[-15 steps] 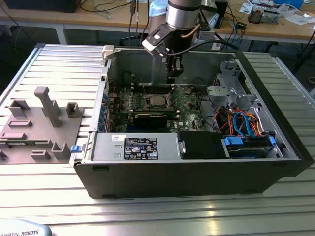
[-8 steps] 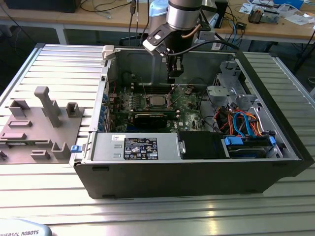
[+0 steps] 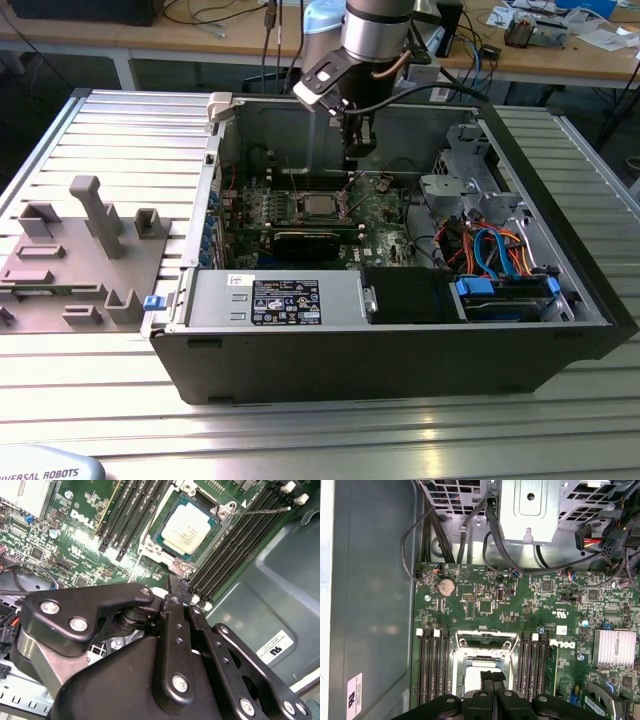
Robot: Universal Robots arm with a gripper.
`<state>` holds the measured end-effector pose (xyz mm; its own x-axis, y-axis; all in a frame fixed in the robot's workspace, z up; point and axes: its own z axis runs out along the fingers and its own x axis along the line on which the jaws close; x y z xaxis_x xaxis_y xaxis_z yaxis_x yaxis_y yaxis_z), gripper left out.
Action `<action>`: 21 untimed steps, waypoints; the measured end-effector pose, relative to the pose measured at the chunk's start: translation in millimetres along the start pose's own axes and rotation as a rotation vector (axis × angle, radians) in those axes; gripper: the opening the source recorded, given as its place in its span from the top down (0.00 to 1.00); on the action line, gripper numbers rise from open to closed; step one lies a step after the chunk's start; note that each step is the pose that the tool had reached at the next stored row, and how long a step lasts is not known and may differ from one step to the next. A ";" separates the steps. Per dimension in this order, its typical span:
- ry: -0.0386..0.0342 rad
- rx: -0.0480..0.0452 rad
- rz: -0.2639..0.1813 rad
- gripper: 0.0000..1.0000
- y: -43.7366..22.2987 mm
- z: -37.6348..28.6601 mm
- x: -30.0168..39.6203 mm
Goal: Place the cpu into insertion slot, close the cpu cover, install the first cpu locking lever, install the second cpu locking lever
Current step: 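Close the cpu cover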
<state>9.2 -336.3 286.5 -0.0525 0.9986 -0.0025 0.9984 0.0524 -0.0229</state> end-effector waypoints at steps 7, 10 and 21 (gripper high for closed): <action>0.0000 0.0000 0.000 0.89 0.5 1.0 0.0; 0.0000 0.0000 0.000 0.89 0.8 1.2 0.0; 0.0000 0.0000 0.000 0.89 5.1 3.4 -0.3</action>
<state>14.2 -336.3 283.0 -0.0524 0.9986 -0.0025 0.9984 0.0524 -0.0230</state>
